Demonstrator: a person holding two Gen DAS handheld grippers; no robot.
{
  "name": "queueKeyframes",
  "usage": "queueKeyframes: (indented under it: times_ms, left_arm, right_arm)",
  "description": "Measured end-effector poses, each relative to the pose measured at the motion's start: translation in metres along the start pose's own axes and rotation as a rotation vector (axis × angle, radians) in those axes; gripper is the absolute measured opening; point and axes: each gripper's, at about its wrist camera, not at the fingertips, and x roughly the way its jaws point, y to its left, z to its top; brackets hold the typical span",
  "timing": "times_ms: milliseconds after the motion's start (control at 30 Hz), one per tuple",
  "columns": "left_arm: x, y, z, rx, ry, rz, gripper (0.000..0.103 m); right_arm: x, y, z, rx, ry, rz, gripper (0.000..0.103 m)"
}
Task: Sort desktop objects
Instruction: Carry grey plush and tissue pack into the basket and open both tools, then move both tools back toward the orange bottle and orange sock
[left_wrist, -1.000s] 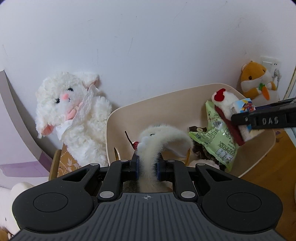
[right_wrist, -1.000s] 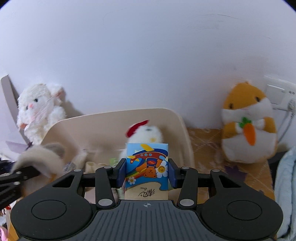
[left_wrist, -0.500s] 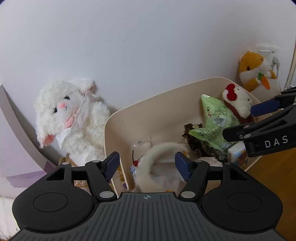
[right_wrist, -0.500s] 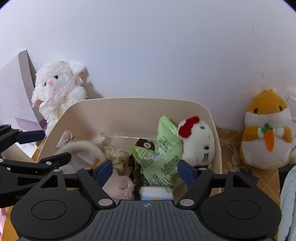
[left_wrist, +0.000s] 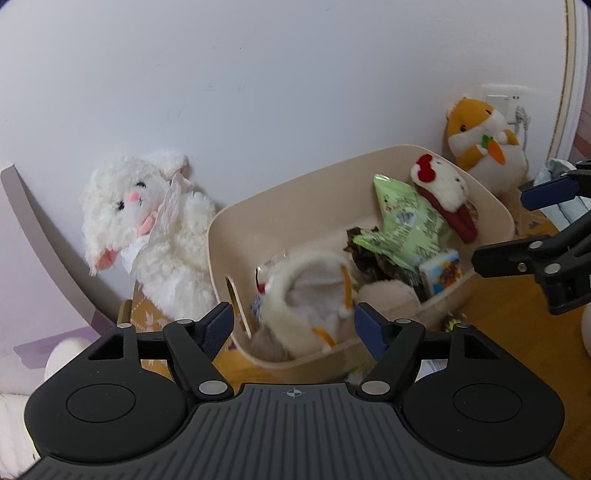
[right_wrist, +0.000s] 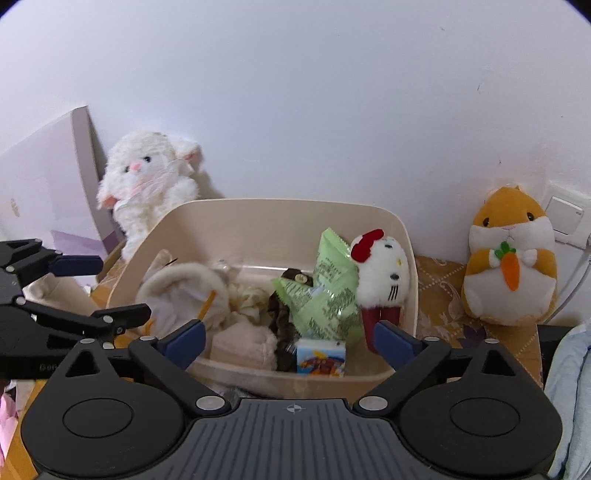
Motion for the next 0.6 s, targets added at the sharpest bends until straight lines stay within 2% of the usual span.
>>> queueKeyframes:
  times_ms: [200,600]
  left_arm:
    - [-0.025,-0.006,-0.029,0.021,0.013,-0.039,0.074]
    - [-0.051,-0.02,-0.091,0.143,0.071,-0.166,0.074]
  right_arm:
    - [-0.019,0.004,-0.03,0.033,0.017,0.008,0.103]
    - [-0.046,0.024,-0.107,-0.034,0.163,0.042,0.103]
